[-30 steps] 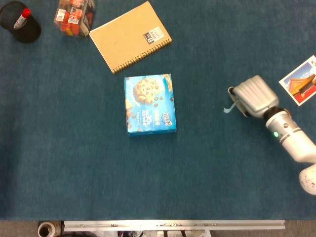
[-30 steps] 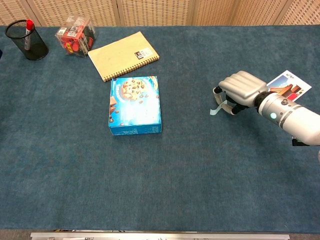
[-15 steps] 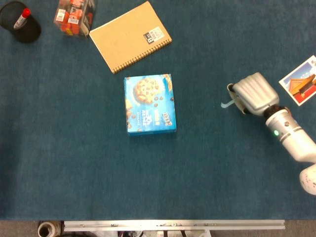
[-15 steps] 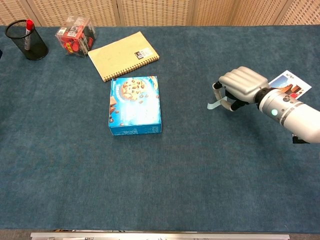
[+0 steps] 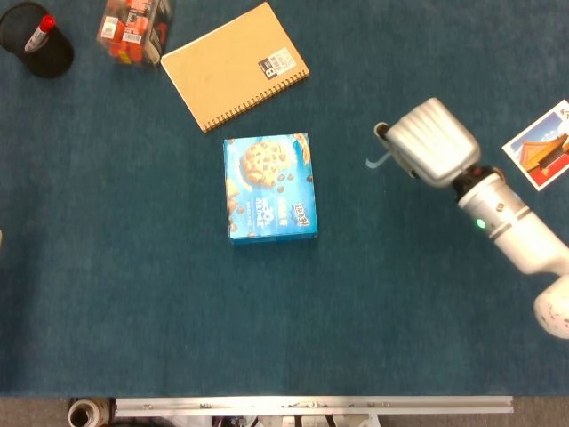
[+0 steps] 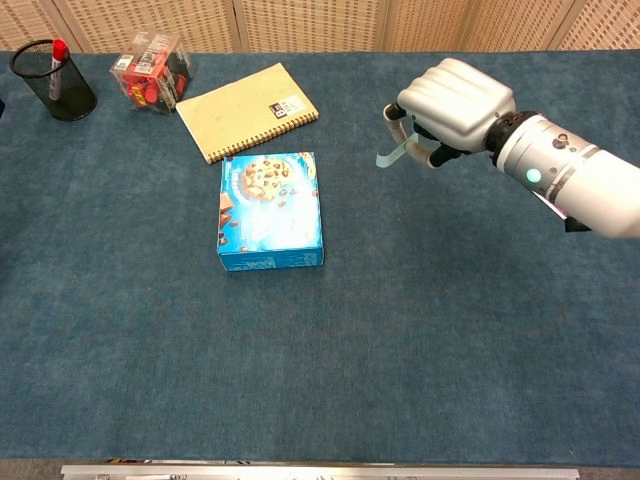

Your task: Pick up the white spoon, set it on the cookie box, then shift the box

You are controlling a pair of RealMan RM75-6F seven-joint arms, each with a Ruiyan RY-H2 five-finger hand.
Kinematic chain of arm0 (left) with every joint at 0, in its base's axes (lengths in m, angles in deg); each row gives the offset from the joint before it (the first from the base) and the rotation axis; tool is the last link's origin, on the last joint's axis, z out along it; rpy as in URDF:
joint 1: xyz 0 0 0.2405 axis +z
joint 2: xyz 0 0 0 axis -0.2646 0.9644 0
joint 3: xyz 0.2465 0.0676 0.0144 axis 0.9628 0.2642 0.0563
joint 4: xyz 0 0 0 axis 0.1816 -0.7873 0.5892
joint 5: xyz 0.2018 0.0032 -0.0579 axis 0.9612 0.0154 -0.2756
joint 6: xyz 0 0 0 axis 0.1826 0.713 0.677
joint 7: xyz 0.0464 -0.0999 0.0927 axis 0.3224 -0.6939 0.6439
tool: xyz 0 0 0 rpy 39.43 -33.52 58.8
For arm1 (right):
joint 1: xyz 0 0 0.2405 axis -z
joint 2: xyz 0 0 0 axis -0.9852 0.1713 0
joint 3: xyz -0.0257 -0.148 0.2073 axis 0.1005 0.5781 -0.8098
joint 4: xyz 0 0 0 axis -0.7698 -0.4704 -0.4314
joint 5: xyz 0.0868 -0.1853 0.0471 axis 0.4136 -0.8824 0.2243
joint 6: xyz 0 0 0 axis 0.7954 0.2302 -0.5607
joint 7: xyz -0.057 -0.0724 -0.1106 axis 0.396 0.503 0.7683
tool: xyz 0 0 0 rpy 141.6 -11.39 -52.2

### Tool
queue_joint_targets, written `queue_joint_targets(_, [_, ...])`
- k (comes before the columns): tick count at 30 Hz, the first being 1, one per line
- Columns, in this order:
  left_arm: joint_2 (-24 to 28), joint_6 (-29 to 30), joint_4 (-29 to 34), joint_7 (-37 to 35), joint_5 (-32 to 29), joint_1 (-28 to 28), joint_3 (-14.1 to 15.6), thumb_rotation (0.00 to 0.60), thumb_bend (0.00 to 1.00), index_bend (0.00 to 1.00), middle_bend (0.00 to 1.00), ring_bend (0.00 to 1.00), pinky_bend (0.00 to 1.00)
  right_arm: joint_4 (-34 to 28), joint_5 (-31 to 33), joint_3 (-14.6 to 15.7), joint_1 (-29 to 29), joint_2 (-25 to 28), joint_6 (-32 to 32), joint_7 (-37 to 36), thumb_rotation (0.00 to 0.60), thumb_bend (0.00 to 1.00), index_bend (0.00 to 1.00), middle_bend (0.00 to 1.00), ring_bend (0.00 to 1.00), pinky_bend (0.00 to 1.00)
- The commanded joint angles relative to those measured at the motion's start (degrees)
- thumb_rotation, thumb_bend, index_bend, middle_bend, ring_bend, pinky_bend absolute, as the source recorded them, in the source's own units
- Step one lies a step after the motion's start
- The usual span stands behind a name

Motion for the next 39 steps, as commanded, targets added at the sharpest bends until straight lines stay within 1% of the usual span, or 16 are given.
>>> queue_joint_targets(1, [0.1,0.1,0.3,0.5,0.6,-0.1,0.2,0.600,0.33,0.07,0.22,0.25,0.31,-0.6,-0.8,-0.4,-2.5,0.0,1.2,4.4,0.600,0.41,0.61,1.00,1.00,1.00])
queue_joint_targets(7, [0.3,-0.6,0.8,-0.5,1.3,-0.5,0.6,0.600,0.33,0.07,0.22,0.25,0.31,-1.2,-0.9,-1.0,-6.0,-1.5,2.8,12.0,0.600,0.41,0.61,1.00,1.00,1.00])
queue_joint_targets(12, [0.1,-0.6,0.4,-1.1,1.8,-0.5,0.8,0.600,0.33,0.07,0.22,0.25,0.31,-0.4,-0.6,-1.0,-9.1,-3.5,4.5,18.2,0.600,0.41,0.61,1.00,1.00,1.00])
queue_joint_targets(18, [-0.4,-1.0,-0.8,-2.1,1.5,-0.6,0.8,0.600,0.33,0.07,0.22,0.25,0.31,2.0,-0.8,-0.6,-12.0,-6.6,5.8,22.8,0.600,0.41,0.61,1.00,1.00,1.00])
queue_joint_targets(22, [-0.5,-1.1,-1.3,-2.8,1.3,-0.6,0.8,0.600,0.33,0.07,0.22,0.25,0.31,3.8,0.3,-0.5,-13.5,-8.7,6.7,25.6,0.600,0.41,0.61,1.00,1.00,1.00])
queue_joint_targets(27, [-0.7,-1.2,-1.7,-3.5,1.5,-0.6,0.9,0.600,0.33,0.07,0.22,0.25,0.31,6.9,0.1,0.0,-15.0,-12.0,6.1,28.9,0.600,0.42,0.61,1.00,1.00,1.00])
queue_joint_targets(29, [-0.8,-1.1,-1.8,-3.8,1.5,-0.6,0.9,0.600,0.33,0.07,0.22,0.25,0.31,9.0,-1.0,0.1,-15.6,-13.4,5.2,29.9,0.600,0.42,0.61,1.00,1.00,1.00])
queue_joint_targets(35, [-0.9,-0.9,-2.3,-4.3,1.7,-0.4,1.0,0.600,0.33,0.07,0.22,0.25,0.31,14.9,-3.0,1.0,-17.1,-16.8,4.5,31.7,0.600,0.42,0.62,1.00,1.00,1.00])
queue_joint_targets(39, [-1.1,-1.1,-2.6,-4.6,1.5,-0.4,1.1,0.600,0.33,0.07,0.22,0.25,0.31,17.8,-3.7,1.3,-17.8,-18.3,4.6,31.4,0.600,0.42,0.62,1.00,1.00,1.00])
